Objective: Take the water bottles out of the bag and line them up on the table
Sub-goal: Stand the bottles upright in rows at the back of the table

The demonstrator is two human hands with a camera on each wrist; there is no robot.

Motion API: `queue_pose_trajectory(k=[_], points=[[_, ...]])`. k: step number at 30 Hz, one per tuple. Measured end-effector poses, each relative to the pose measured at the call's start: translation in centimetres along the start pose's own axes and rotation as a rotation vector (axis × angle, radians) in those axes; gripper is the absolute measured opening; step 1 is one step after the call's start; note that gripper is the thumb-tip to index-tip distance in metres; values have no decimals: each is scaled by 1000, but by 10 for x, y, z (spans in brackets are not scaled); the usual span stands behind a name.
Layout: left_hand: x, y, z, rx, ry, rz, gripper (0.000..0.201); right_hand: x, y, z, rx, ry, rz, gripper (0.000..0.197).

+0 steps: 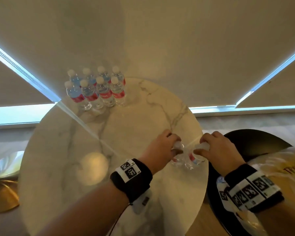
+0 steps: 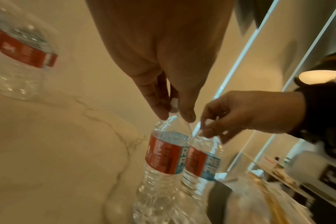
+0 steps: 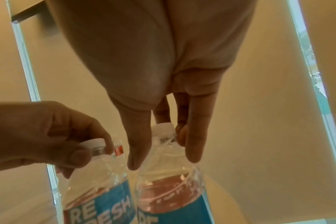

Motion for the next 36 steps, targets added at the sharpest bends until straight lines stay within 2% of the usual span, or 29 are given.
queue_pose_trajectory(k=[6,9,13,18,24,28,31,36], points=[[54,-106,47,11,-154,-200,36,61,-29,36,21,-78,5,35],[88,-157,68,108,-204,-259,39,112,-50,71,27,-150,-53,32],[128,-195,93,260,-255,-287,40,197,-74,125,67,-256,-120,31],[150,-204,117,357,-288,-274,41,275,-85,196,61,-387,-148,31],[151,-200,121,427,-257,-285,57,310,-69,247,64,-514,-68,21],[153,-199,121,451,-257,-319,57,315,-62,262,35,-545,-19,22],[152,-198,117,460,-244,-336,57,317,-61,260,94,-509,-50,20],[128,-196,124,390,-251,-342,57,315,-58,255,128,-484,-128,28]])
Point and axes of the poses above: each hand's wrist, its own x-axis towards the middle knuckle, its own y-axis out of the palm, z = x × y, the point moved 8 cm from there along x, towards the middle knuckle, and after that the axes turned 7 degrees about -y, right-handed, at the moved point
